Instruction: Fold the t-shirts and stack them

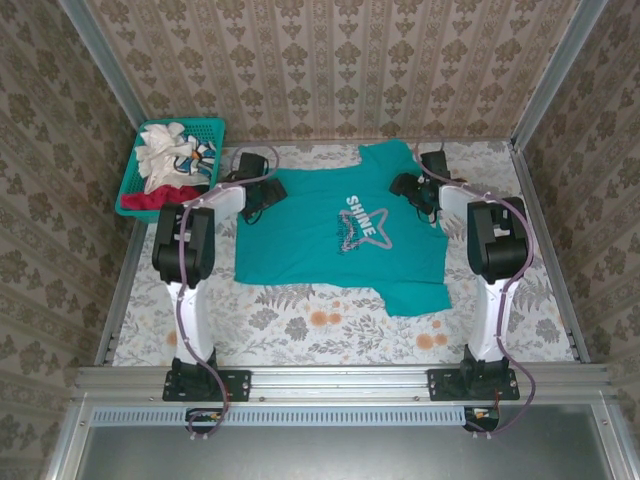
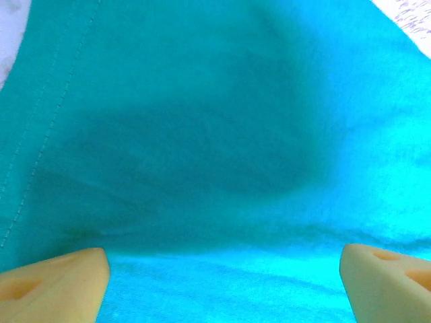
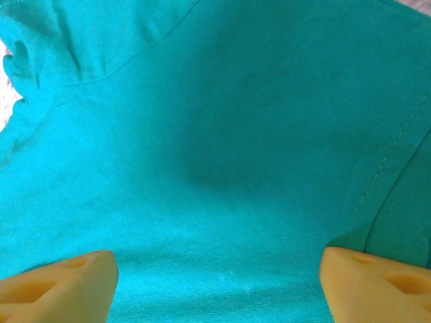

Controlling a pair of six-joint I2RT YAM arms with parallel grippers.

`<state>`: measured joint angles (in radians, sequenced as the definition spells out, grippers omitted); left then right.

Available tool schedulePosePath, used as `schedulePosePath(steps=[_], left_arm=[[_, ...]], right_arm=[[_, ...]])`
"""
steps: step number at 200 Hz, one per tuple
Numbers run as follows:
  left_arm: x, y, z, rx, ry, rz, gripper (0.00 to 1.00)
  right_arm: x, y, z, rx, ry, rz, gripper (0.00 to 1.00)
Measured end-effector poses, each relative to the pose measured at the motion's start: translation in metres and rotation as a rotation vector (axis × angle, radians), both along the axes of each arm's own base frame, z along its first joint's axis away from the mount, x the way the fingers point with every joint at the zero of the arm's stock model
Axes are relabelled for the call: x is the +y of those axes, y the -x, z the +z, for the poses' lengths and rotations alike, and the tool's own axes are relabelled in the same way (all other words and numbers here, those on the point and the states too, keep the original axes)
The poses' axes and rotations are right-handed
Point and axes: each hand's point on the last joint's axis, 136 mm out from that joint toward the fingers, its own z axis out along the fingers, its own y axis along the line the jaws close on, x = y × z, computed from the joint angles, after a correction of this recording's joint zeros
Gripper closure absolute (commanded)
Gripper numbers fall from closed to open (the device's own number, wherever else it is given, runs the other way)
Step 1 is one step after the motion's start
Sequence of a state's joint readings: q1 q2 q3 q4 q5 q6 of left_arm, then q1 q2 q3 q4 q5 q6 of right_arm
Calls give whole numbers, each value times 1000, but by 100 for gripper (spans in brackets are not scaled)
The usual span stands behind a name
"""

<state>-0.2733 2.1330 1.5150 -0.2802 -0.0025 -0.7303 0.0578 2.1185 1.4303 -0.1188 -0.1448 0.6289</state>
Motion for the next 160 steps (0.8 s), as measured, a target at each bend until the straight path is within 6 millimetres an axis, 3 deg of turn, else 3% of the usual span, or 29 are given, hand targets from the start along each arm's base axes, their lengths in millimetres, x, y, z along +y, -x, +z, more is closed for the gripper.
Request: schedulePosePath(steps=[36,61,76,97,133,149,160], left_arm=[[-11,-22,4,-10,17,-30,6],[-13,-18,6,-3,13,-45,0],[-12,-9,10,0,8,-48,0],[-6,18,31,-7,0,-47,0],[-3,62,94,-139,14,-61,0],[-1,84,101,-169,17,-69,0],[2,101,94,-154,13,-77,0]], right_arm=[[-12,-22,4,-32,-34,-7,16],[-8,-23,10,-57,-36,47,14],[-7,-12,15,-70,-30,74,13],[-4,26,38,-93,-9,102,13],[9,106,89,-190,34,148,13],[15,149,91,-187,50,170,13],[20,178,87,-165,60,187,13]])
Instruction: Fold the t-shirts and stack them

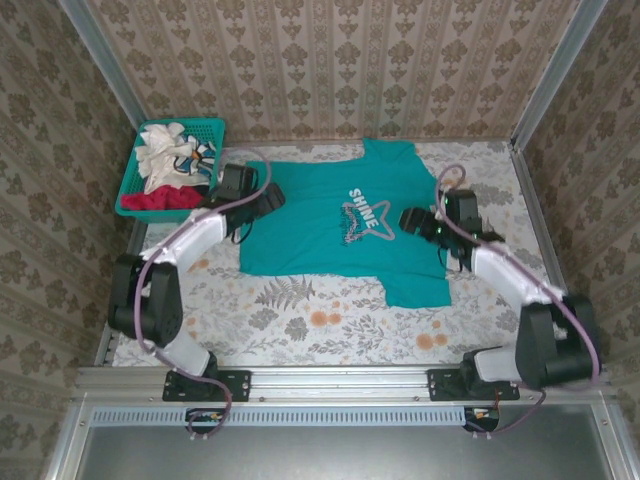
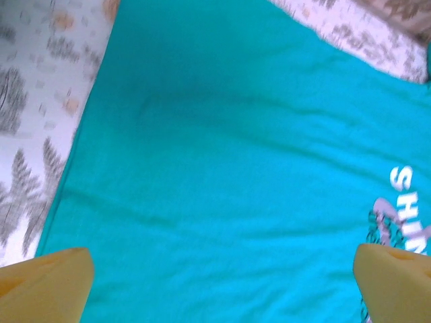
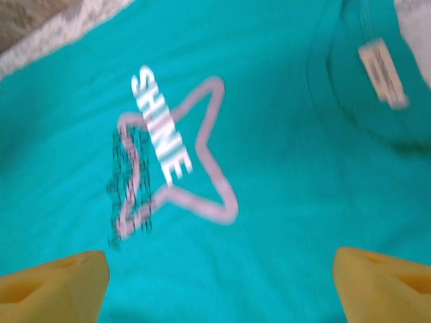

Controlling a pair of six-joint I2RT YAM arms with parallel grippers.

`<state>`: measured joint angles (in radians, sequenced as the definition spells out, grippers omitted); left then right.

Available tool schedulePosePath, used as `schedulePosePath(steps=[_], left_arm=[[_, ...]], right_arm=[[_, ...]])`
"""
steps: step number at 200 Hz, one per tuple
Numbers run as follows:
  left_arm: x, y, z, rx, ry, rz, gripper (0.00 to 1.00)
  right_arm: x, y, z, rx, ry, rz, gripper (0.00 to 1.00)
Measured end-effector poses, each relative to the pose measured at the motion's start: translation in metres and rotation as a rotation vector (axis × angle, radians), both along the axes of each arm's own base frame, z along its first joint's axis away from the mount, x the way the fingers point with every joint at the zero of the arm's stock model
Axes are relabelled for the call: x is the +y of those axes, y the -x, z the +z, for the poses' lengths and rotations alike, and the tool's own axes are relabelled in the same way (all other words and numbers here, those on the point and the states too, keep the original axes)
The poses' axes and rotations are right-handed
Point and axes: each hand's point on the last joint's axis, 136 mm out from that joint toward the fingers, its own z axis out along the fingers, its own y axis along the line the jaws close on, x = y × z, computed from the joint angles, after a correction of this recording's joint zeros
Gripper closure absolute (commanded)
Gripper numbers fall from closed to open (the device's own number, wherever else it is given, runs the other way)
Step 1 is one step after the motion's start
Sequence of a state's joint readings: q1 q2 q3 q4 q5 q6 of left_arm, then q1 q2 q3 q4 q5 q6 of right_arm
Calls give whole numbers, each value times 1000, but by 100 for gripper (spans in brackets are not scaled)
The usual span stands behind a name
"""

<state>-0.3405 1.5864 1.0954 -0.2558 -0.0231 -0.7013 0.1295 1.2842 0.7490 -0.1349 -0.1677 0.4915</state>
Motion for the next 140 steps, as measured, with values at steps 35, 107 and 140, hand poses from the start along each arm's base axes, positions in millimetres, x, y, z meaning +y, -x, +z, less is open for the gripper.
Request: schedulePosePath(steps=[35,107,140], left_arm=[[14,44,-33,79,-39,-11,0],[30,65,-35,75,-73,18,0],[33,67,-37,84,-88,25,0]], right_arm=[[14,70,-13,57,17,69,15],[43,115,-70,291,10,161,17],[53,131,-90,381,7,173,18]])
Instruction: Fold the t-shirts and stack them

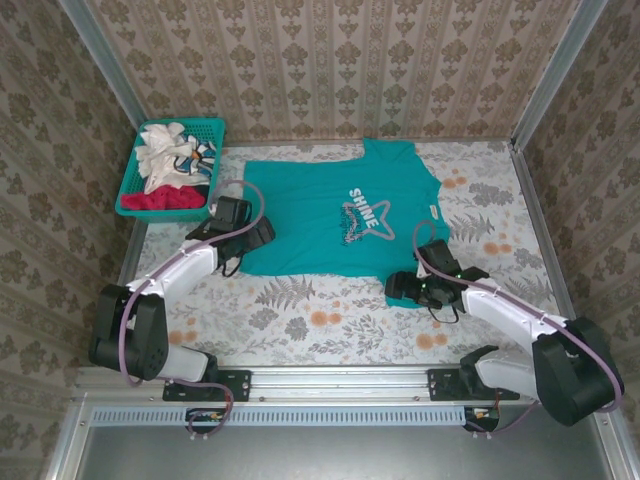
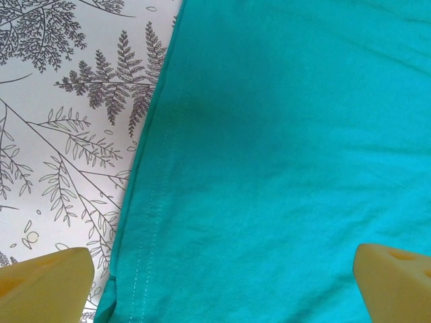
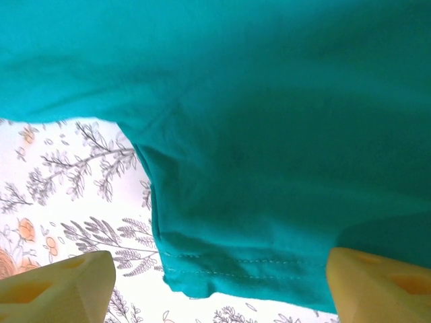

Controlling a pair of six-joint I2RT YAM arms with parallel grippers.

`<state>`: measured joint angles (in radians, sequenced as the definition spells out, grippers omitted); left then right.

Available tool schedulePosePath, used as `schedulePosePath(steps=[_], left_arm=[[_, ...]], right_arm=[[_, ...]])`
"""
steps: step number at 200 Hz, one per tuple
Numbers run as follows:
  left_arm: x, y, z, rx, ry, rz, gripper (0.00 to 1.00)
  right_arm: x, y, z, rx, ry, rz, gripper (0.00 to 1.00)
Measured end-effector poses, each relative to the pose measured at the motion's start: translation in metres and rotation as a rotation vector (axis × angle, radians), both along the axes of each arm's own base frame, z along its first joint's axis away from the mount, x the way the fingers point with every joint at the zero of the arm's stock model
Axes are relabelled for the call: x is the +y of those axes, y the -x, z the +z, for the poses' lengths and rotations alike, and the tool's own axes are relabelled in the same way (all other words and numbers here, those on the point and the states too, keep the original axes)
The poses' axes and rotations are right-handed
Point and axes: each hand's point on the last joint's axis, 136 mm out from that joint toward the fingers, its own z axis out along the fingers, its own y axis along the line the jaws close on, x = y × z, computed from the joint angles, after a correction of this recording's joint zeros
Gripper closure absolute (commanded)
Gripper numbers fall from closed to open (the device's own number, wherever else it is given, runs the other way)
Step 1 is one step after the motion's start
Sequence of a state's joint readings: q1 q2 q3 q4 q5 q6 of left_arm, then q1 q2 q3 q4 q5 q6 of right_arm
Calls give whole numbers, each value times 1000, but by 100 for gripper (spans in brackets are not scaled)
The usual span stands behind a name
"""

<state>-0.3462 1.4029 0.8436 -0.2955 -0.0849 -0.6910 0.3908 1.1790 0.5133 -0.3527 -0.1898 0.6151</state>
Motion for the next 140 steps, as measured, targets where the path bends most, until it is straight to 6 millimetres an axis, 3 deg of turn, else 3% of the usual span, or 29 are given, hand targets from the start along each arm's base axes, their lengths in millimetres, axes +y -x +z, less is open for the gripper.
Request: schedulePosePath(steps=[20,84,140], left_arm=[[1,1,-1,7,-4,1,0],[13,7,-9,28,22,50,0],[14,16,-18,57,46,64,0]], right_arm=[[8,11,-8,42,0,12,18],[33,26,-5,83,-58,27,18],[18,20,7,43,13,5,17]])
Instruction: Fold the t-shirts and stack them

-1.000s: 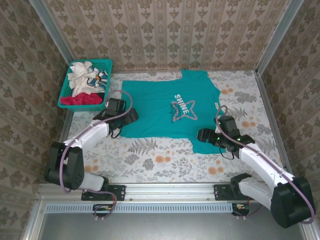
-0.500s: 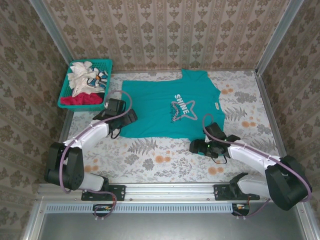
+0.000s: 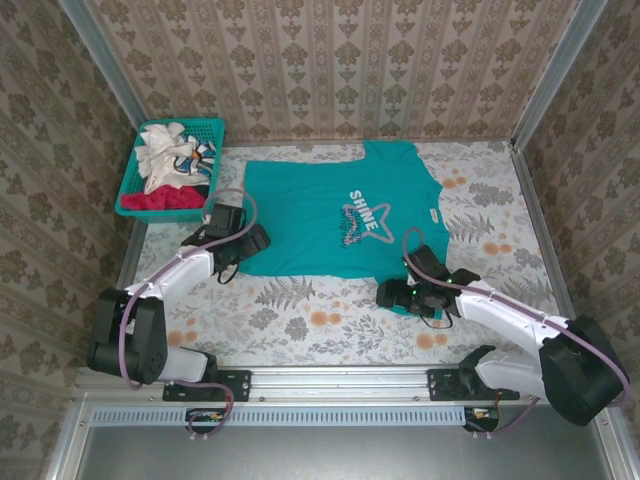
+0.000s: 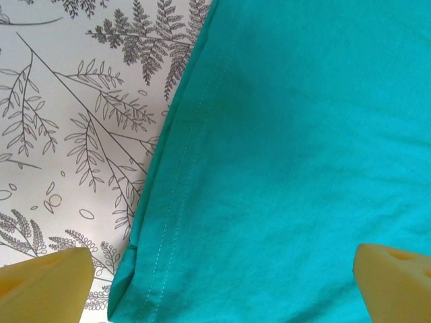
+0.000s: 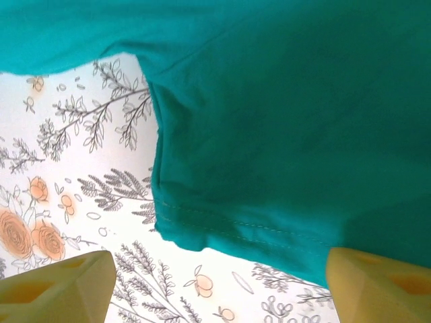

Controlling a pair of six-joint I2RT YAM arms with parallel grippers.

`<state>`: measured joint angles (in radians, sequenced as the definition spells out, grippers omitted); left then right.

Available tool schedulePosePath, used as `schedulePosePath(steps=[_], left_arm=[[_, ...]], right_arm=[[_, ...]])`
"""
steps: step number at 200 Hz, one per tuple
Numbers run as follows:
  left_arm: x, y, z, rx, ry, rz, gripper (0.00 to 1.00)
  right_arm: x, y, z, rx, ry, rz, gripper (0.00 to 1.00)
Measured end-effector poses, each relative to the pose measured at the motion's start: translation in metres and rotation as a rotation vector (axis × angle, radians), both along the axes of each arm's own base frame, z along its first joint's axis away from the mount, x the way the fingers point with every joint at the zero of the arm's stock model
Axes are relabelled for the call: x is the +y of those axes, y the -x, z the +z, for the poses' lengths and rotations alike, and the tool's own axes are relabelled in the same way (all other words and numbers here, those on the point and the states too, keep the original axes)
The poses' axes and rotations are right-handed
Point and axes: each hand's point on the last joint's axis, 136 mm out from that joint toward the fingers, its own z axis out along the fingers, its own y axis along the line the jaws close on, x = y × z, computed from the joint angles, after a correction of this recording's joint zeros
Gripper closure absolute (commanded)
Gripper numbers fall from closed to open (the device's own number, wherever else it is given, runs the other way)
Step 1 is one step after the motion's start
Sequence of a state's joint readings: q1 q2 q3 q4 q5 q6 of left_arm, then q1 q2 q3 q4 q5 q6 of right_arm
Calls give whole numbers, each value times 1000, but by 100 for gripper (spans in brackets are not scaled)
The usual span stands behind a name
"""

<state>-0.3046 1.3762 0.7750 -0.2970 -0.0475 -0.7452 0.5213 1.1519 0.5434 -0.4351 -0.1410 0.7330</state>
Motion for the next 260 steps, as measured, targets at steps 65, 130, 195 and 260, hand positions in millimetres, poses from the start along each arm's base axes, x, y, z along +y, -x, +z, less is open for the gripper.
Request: schedulePosePath(steps=[65,130,195,260], left_arm=[[5,12,-12,31,83,84,0],[10,37,-34,68,173,218,16],[7,42,-46,62,269,294,51],[5,32,-40,5,297,296,64]], right_arm=[[0,9,-16,51,-20,-19,18],[20,4,3,11,-127,9,18],[4,-17,22,-70,-144,-57,18],[6,-17,18,-55,-145,-50,18]])
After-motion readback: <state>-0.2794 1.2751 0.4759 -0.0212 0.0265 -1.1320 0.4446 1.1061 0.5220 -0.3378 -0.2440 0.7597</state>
